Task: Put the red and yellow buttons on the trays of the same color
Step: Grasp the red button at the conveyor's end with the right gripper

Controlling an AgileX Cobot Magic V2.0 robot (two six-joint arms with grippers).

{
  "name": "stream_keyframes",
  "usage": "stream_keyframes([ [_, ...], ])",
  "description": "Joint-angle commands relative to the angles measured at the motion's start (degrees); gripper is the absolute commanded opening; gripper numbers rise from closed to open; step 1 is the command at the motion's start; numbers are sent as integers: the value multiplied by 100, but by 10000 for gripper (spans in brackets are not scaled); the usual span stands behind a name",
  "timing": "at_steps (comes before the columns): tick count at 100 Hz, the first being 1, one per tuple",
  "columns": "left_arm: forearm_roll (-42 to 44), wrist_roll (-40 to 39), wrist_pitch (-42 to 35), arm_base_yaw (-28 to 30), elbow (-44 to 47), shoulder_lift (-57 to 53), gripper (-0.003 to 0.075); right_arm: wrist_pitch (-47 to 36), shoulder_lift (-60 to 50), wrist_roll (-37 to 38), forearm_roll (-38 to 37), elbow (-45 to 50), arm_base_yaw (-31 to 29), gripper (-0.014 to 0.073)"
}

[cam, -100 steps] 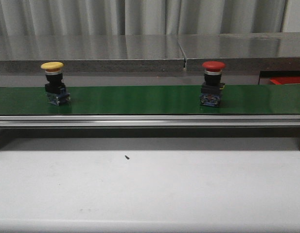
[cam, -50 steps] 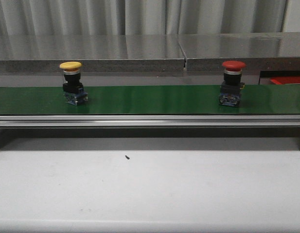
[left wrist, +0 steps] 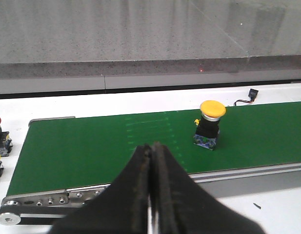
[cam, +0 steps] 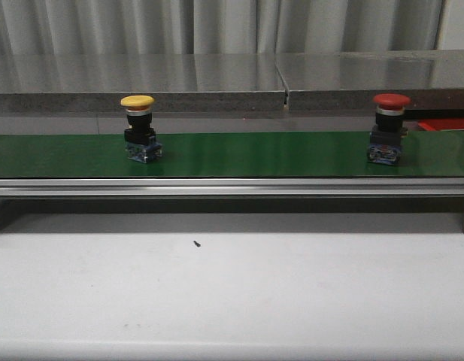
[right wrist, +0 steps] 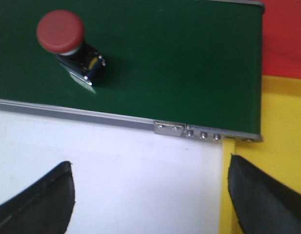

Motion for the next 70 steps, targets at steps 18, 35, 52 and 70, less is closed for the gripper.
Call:
stream_keyframes([
  [18,-93,-11,-436,-37,-153,-14,-19,-246,977,-504,332,-1006,290,631],
  [35,-93,-11,-436,-37,-153,-14,-19,-267,1646,-593,319,-1503,518,631],
  [52,-93,-11,-436,-37,-153,-14,-19,-310,2297,-593,119,-1971,511,625],
  [70,-93,-11,-436,-37,-153,-14,-19,-107,2802,-587,-47,-2339,511,575],
])
